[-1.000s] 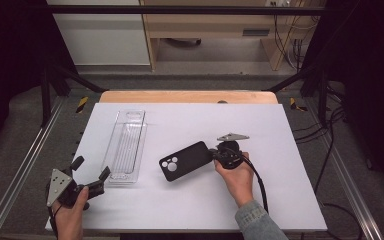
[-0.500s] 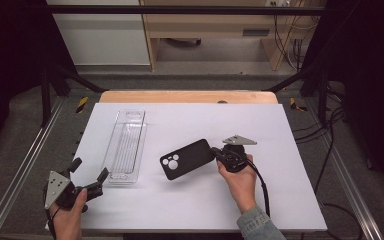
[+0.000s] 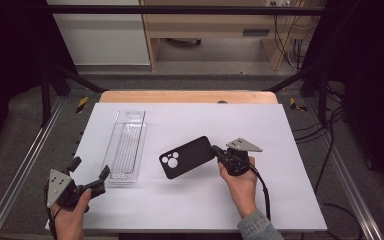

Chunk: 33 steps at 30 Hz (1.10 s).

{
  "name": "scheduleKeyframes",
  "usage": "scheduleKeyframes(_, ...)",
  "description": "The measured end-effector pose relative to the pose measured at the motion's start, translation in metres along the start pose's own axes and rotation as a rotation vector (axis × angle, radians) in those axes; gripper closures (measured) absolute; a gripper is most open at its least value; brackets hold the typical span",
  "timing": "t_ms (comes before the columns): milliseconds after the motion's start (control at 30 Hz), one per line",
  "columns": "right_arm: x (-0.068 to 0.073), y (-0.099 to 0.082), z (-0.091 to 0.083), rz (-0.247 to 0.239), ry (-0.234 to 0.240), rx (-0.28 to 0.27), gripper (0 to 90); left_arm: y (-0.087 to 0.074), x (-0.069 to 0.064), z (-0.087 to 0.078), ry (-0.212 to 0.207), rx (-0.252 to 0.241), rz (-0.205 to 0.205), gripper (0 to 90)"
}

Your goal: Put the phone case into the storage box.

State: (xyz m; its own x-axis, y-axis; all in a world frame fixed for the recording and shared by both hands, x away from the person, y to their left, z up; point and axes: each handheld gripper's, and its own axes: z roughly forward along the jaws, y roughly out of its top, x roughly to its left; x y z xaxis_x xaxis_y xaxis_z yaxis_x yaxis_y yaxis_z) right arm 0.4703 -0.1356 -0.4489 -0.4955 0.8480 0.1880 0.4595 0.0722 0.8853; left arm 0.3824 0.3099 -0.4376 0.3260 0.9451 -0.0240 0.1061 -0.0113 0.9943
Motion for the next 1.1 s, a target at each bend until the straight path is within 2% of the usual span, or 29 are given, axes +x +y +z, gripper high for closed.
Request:
scheduleKeyframes(33,0.000,0.000,-0.001,0.007,0.010,0.001,88.7,0.003,-0.003,0.002,-0.014,0.001,-0.009,0.8)
scheduleKeyframes(100,0.001,-0.001,-0.001,0.003,0.015,0.003,88.7,0.011,-0.012,0.004,0.000,0.037,-0.019,1.2)
scheduleKeyframes(233,0.003,-0.001,-0.002,0.007,0.020,-0.010,88.7,0.029,-0.031,0.012,-0.027,0.061,0.004,1.2)
scheduleKeyframes(367,0.004,-0.001,-0.004,0.004,0.018,-0.029,88.7,0.038,-0.048,0.020,-0.055,0.076,0.032,0.7)
scheduleKeyframes(533,0.006,-0.001,-0.007,0.004,0.012,-0.060,88.7,0.041,-0.064,0.030,-0.086,0.101,0.040,0.7)
scheduleKeyframes(633,0.010,-0.001,-0.008,-0.017,0.018,-0.084,88.7,0.042,-0.072,0.035,-0.106,0.110,0.056,0.7)
scheduleKeyframes(733,0.012,-0.001,-0.008,-0.023,0.021,-0.087,88.7,0.040,-0.076,0.041,-0.121,0.126,0.071,0.7)
scheduleKeyframes(767,0.012,-0.001,-0.008,-0.027,0.019,-0.088,88.7,0.039,-0.076,0.043,-0.125,0.131,0.056,0.8)
scheduleKeyframes(833,0.012,-0.002,-0.008,-0.031,0.011,-0.091,88.7,0.038,-0.077,0.044,-0.129,0.136,0.048,0.8)
scheduleKeyframes(1100,0.010,-0.004,-0.008,-0.035,0.005,-0.097,88.7,0.036,-0.095,0.042,-0.144,0.155,0.074,0.8)
